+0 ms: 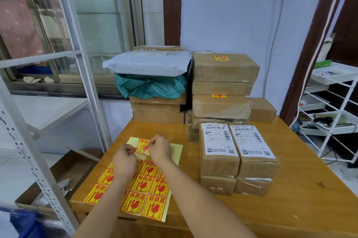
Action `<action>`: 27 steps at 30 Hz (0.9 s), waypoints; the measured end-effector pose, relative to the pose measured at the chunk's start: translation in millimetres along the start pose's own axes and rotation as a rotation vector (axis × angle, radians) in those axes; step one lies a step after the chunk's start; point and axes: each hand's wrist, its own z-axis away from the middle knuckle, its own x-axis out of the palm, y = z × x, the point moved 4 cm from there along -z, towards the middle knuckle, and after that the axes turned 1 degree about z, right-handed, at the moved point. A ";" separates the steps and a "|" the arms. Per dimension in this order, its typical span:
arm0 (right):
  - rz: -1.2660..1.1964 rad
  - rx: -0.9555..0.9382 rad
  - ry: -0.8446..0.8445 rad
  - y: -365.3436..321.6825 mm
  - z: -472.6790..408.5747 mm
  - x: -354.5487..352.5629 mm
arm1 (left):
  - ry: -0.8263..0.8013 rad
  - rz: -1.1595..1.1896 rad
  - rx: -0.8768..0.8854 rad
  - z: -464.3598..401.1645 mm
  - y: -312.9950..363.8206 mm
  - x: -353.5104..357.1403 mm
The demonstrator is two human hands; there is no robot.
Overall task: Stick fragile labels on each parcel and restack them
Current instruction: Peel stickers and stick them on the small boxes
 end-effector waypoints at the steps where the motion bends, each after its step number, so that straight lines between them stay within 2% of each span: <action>1: -0.025 -0.002 0.000 -1.7 -0.6 -2.1 | 0.005 0.005 0.000 0.1 0.6 -0.3; 7: -0.166 -0.120 -0.047 -34.1 6.5 -27.6 | 0.025 0.131 -0.084 -2.8 -2.0 -3.3; 10: -0.194 -0.208 -0.095 -58.2 19.7 -57.7 | -0.012 0.260 -0.179 -10.2 -3.6 -5.2; 13: -0.200 -0.287 -0.111 -76.9 34.4 -101.4 | -0.038 0.365 -0.185 -11.0 7.5 -9.9; 19: -0.174 -0.305 -0.124 -72.5 46.3 -180.9 | -0.041 0.556 0.062 8.6 88.4 -10.3; 23: -0.170 -0.227 -0.118 -50.8 52.9 -218.7 | -0.166 0.635 0.189 29.6 152.2 4.6; 27: -0.189 -0.183 -0.079 -28.5 58.8 -250.6 | -0.307 0.527 0.352 58.2 193.7 25.0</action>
